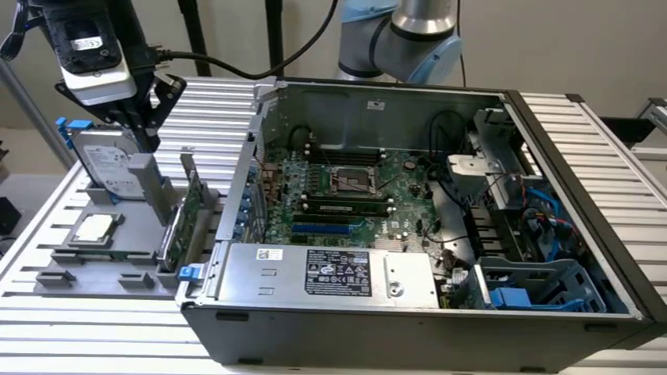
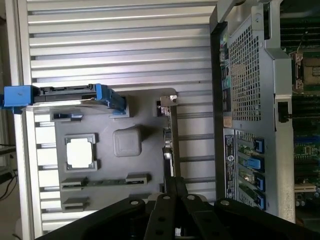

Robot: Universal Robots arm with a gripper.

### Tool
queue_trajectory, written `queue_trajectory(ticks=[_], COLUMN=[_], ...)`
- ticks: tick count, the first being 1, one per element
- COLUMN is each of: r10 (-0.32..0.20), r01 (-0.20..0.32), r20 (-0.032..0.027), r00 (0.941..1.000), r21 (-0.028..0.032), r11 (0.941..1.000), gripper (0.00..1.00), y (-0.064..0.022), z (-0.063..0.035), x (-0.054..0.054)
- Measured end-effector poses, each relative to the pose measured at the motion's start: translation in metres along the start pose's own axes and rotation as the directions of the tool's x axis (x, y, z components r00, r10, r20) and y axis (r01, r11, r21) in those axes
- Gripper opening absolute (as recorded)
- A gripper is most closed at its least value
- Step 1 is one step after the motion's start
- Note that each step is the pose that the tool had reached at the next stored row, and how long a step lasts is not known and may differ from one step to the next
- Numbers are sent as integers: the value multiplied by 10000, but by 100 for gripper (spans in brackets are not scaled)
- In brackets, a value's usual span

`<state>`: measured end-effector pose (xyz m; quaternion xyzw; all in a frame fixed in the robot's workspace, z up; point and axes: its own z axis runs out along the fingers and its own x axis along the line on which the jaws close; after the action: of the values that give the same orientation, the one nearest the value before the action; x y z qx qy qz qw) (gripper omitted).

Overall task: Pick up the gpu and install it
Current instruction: 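Pick up the gpu and move the gpu toward the slot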

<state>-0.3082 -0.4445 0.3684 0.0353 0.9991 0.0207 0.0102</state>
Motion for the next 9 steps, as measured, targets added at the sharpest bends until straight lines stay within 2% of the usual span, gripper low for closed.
queue_trajectory(ticks=[4,5,9], r10=[0,0,0], r01=[0,0,0], r20=[0,0,-1], r00=[10000,10000,10000], r21=[0,0,0], r11=[10000,10000,10000], gripper=[0,100,100], y=[0,0,0], z=[0,0,0], x=[0,0,0])
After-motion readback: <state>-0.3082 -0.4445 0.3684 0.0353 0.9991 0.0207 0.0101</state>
